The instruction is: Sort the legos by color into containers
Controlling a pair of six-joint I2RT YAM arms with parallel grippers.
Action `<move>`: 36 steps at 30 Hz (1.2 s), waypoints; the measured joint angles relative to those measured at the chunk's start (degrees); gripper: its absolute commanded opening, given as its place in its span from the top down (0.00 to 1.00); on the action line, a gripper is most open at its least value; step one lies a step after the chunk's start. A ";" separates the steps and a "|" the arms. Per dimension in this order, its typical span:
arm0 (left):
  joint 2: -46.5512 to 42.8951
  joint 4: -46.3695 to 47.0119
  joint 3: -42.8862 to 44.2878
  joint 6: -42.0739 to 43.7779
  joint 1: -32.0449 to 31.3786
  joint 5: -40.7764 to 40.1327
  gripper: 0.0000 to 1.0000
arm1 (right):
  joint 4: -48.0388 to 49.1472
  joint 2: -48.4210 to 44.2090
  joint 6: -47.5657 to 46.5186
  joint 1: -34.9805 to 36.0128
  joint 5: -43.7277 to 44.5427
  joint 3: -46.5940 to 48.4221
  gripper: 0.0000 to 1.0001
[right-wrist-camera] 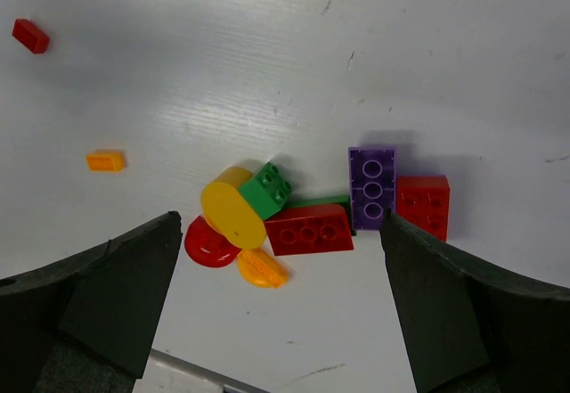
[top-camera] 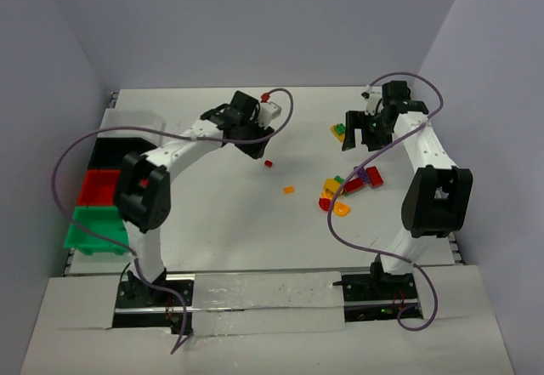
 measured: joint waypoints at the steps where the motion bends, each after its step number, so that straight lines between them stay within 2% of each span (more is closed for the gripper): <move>1: 3.43 -0.30 2.95 -0.75 -0.06 -0.32 0.43 | 0.09 -0.21 0.00 -0.17 0.18 -0.20 0.00; 4: 10.68 0.08 8.89 -3.56 -0.25 -2.27 0.43 | 0.15 -0.91 0.00 -0.47 0.68 -0.79 0.00; 10: 17.62 -0.50 13.83 -10.22 -2.70 -5.29 0.42 | 0.29 -1.43 0.00 -0.58 1.30 -1.85 0.00; 16: 20.37 -1.51 14.70 -12.77 -4.37 -5.71 0.39 | 0.52 -1.45 0.00 -0.58 1.37 -2.59 0.00; 23: 21.07 -1.65 14.66 -14.08 -5.29 -8.75 0.42 | 0.67 -1.45 0.03 -0.60 1.28 -2.59 0.00; 31: 21.73 -1.61 14.73 -14.63 -5.61 -10.77 0.53 | 0.67 -1.45 -0.02 -0.61 1.66 -2.59 0.00; 34: 21.73 -1.34 14.43 -14.88 -5.60 -11.24 0.65 | 0.67 -1.45 -0.04 -0.59 1.74 -2.59 0.00; 36: 21.70 -1.06 14.21 -14.91 -5.60 -11.54 0.68 | 0.67 -1.45 -0.02 -0.59 1.74 -2.59 0.00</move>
